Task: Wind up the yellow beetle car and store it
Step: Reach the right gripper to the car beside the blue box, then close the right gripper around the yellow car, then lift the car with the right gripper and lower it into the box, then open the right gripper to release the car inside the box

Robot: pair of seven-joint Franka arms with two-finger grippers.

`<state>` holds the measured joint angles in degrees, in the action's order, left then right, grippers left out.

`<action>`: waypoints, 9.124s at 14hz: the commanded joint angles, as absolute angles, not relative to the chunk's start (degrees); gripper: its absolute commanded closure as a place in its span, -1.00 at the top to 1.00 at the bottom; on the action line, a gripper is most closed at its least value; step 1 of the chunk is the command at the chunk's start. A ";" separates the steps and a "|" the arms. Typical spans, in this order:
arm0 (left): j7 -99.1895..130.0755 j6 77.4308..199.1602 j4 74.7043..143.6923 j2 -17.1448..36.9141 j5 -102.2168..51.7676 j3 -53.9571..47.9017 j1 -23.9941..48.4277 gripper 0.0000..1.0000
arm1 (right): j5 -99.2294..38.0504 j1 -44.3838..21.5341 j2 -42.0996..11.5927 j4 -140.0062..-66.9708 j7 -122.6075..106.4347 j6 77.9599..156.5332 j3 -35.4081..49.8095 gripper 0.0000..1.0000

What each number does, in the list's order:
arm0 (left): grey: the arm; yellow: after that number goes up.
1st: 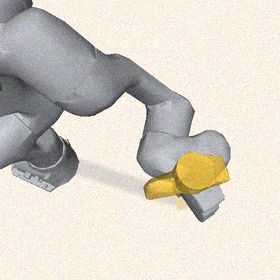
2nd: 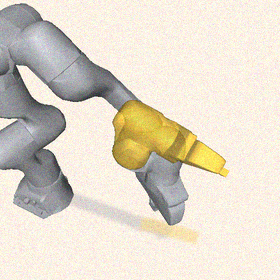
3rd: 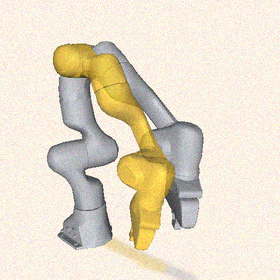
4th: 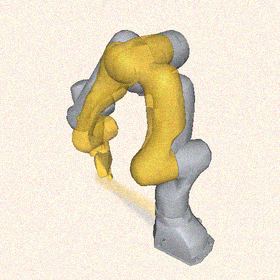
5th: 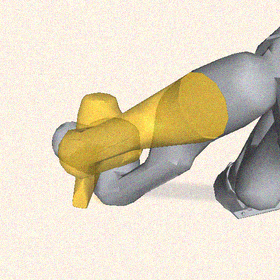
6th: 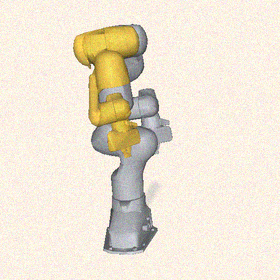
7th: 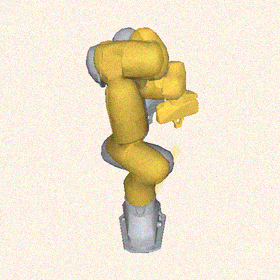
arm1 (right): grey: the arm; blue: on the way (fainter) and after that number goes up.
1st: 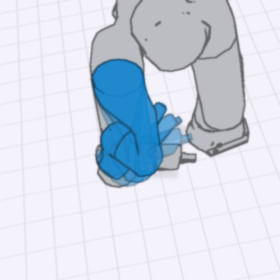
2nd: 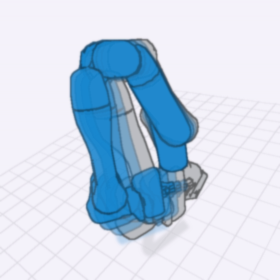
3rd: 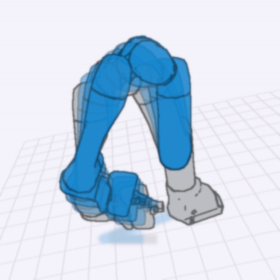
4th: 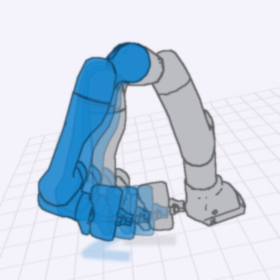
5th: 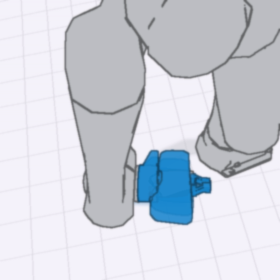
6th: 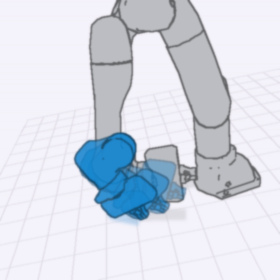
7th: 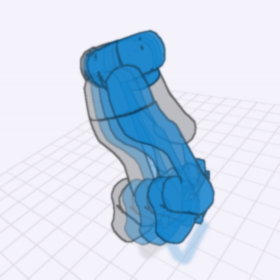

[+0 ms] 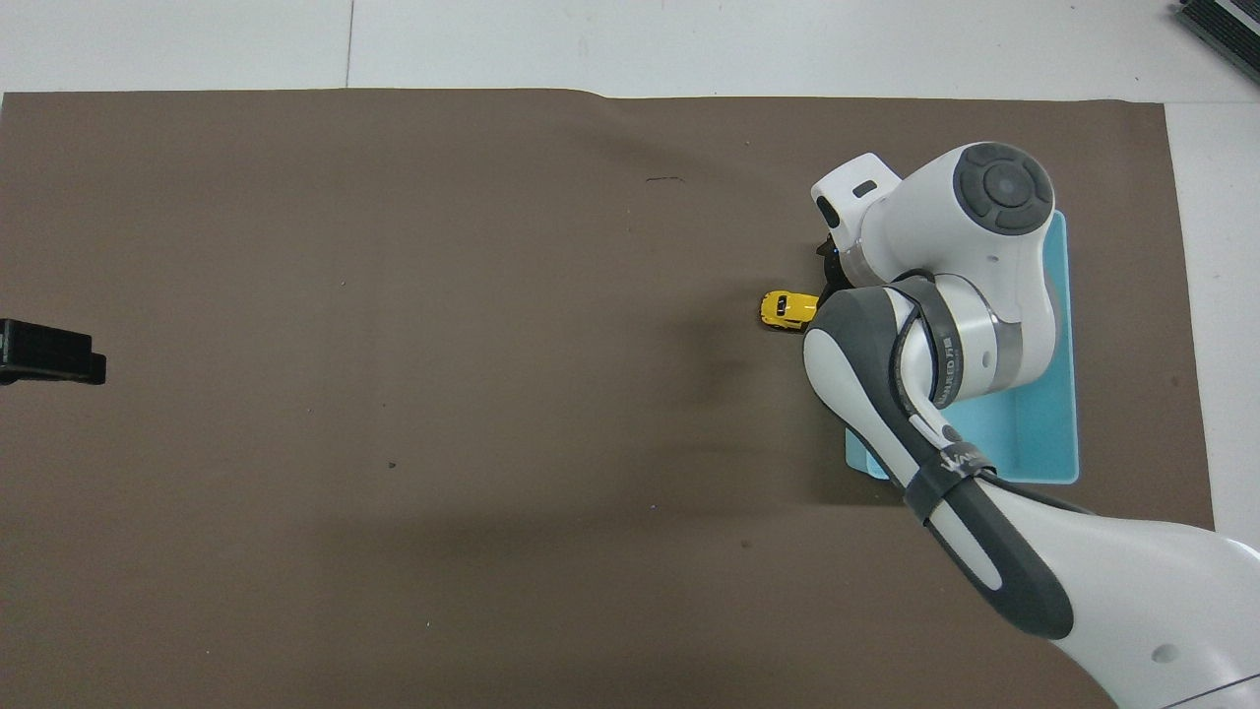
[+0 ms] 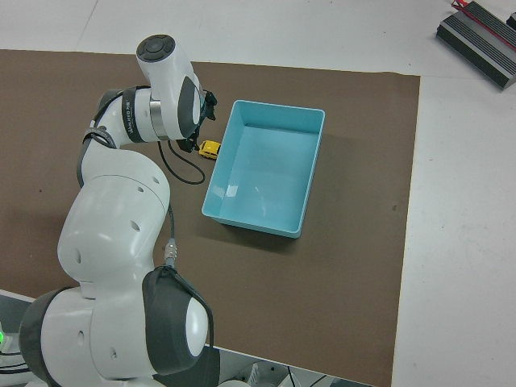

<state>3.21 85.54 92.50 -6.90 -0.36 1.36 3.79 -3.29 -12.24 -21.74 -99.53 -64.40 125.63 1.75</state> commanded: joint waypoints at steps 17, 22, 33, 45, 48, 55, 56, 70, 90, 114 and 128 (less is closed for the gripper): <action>2.90 86.22 91.67 -6.33 -2.20 -2.46 -0.79 1.00 | 0.35 -12.83 -25.22 -105.91 -68.29 137.81 1.76 0.82; 2.99 85.87 91.67 -6.42 -2.20 -2.37 -0.79 1.00 | 0.44 -12.92 -25.22 -105.73 -67.68 137.46 1.76 -0.11; 2.90 84.99 91.67 -6.50 -2.11 -2.37 -1.67 1.00 | -0.52 -13.88 -25.14 -100.64 -66.80 132.54 1.85 -0.42; 2.90 84.99 91.67 -6.50 -2.11 -2.37 -1.67 1.00 | -2.90 -13.19 -18.91 -93.95 -65.39 117.69 2.81 -0.43; 2.90 84.99 91.67 -6.50 -2.11 -2.37 -1.67 1.00 | -2.81 -10.82 -16.35 -94.04 -66.27 113.92 2.81 -0.43; 2.90 84.99 91.67 -6.50 -2.11 -2.37 -1.67 1.00 | -2.99 -4.32 -12.58 -96.49 -78.99 107.76 2.81 -0.43; 2.90 84.99 91.67 -6.50 -2.11 -2.37 -1.67 1.00 | -2.99 -3.00 -11.61 -98.51 -81.19 108.01 2.81 -0.43; 2.90 84.99 91.67 -6.50 -2.11 -2.37 -1.67 1.00 | -2.11 3.43 -3.61 -121.45 -95.19 128.13 2.64 -0.43; 2.90 84.99 91.67 -6.50 -2.11 -2.37 -1.67 1.00 | -2.72 3.16 -10.28 -125.60 -98.17 141.42 2.81 -0.43; 2.90 84.99 91.67 -6.50 -2.20 -2.37 -1.67 1.00 | -2.81 2.90 -11.34 -122.44 -96.42 138.79 2.81 1.00; 2.90 84.99 91.67 -6.50 -2.11 -2.37 -1.67 1.00 | -3.69 2.90 -11.07 -107.94 -88.95 122.01 2.90 1.00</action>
